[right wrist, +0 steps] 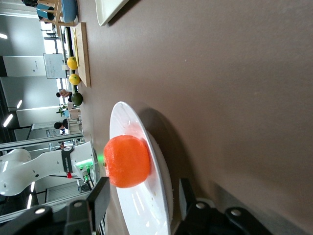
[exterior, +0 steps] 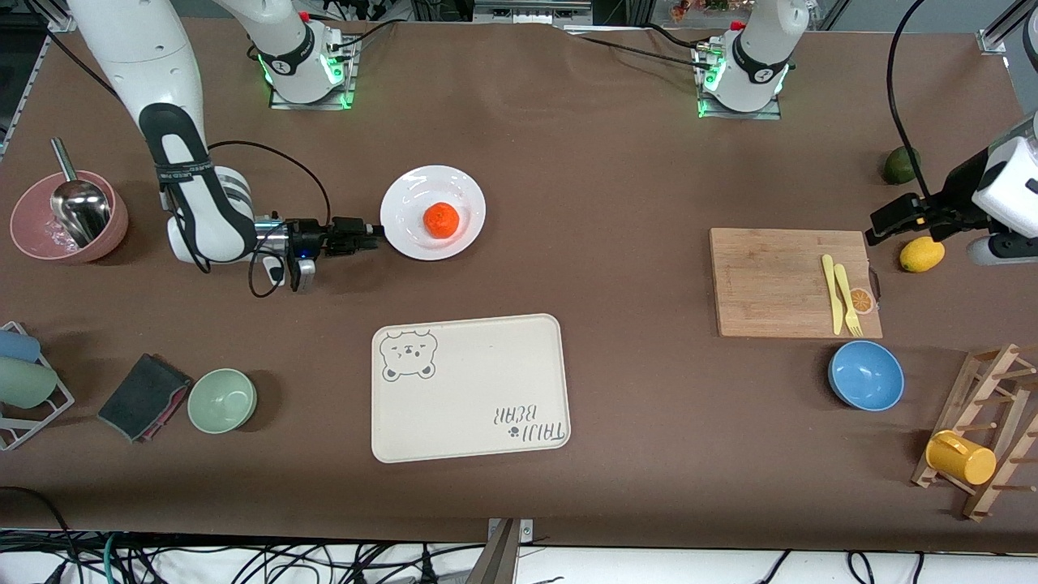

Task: Place orange and plate with both arms

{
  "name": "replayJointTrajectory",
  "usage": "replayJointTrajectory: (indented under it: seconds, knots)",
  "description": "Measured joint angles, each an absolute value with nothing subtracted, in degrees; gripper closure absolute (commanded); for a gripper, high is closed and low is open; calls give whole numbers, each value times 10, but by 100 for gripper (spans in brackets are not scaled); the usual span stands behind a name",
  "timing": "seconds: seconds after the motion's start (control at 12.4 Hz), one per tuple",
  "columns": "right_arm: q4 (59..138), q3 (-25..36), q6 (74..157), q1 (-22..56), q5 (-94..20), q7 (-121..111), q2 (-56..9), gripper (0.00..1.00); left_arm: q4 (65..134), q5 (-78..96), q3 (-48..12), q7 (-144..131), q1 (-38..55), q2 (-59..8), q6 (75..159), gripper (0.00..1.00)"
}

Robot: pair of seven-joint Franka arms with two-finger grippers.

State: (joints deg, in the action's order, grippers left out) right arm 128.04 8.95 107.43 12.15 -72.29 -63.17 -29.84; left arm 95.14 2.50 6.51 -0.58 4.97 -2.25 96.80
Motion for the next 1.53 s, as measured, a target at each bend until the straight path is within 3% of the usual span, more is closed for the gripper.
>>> replayJointTrajectory:
  seconds: [0.4, 1.05, 1.53]
  knots:
    - [1289, 89, 1090, 136, -734, -641, -298, 51, 961, 21, 66, 32, 47, -31, 949, 0]
    - [1306, 88, 1129, 157, -755, -676, -298, 58, 961, 2, 67, 36, 46, -34, 948, 0]
    - [1311, 82, 1145, 165, -763, -683, -296, 76, 960, 2, 67, 36, 45, -34, 948, 0]
